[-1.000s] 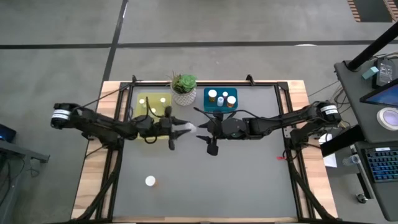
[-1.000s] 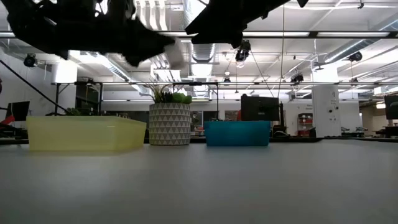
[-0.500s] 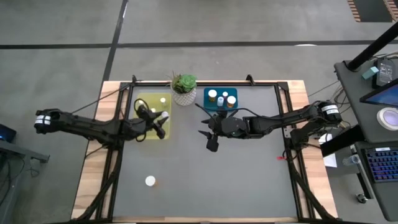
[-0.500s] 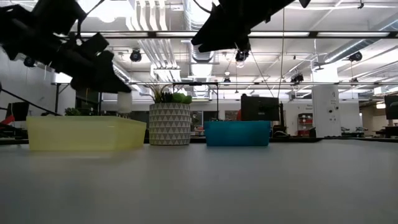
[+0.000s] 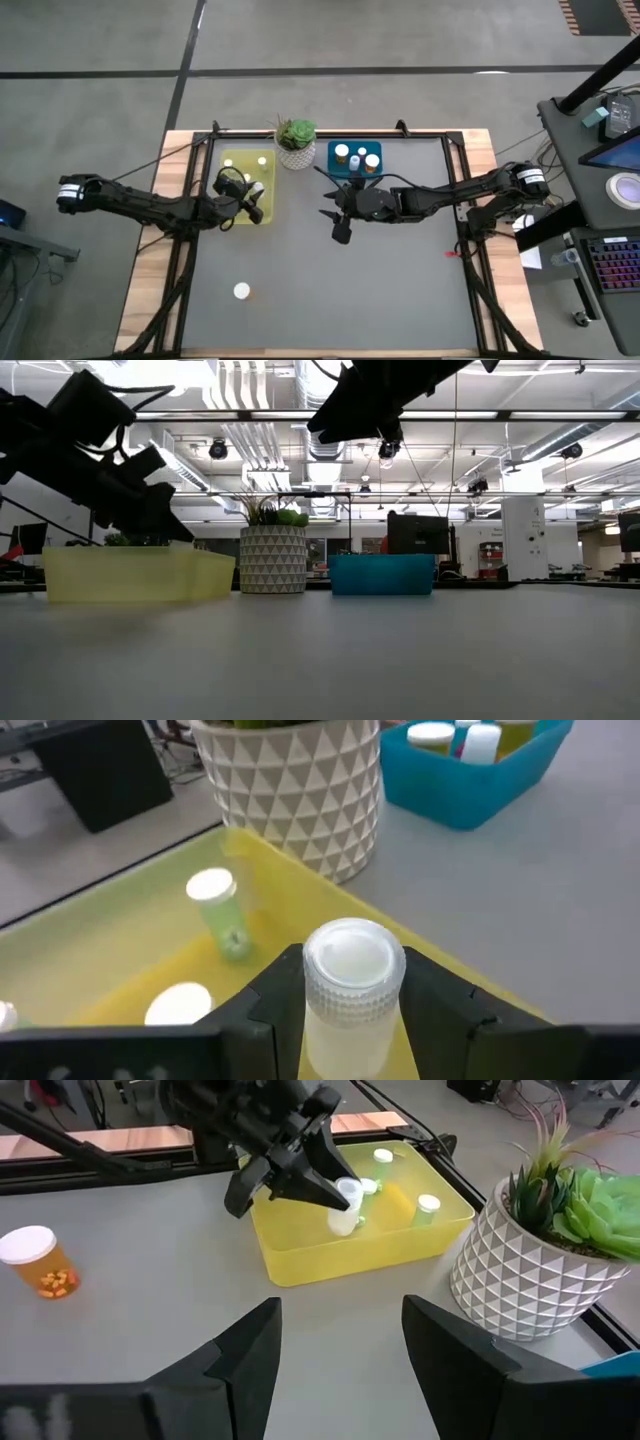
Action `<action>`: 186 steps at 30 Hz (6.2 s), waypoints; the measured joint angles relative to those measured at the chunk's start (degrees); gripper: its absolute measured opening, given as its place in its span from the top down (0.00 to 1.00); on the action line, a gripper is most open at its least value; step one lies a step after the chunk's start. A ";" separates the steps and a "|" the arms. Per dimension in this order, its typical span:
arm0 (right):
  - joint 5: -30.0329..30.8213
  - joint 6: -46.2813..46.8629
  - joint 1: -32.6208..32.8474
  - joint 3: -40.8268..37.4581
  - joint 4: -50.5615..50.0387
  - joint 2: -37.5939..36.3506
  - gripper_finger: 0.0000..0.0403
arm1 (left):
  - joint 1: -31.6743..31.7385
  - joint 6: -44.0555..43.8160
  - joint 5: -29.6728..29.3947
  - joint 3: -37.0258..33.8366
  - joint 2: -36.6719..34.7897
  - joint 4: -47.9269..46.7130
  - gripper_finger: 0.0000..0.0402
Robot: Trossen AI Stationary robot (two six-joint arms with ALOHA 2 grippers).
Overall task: Pick and place medicine bottles into bin by pill shape (circle, oval)
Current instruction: Put the white tablet bottle into the yellow bin, then put the orange capsule bottle into the blue bin
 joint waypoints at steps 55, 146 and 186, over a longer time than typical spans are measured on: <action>0.00 0.21 0.00 -0.01 -0.07 0.03 0.50 | 0.34 -2.82 3.97 0.83 4.69 -0.50 0.39; -8.15 -19.57 2.27 -18.16 15.14 -19.02 0.50 | -45.48 -40.59 38.54 57.33 39.53 -71.27 0.25; -8.04 -15.79 2.27 -18.16 13.00 -18.99 0.50 | -35.80 -22.05 36.30 63.04 39.38 -71.92 0.52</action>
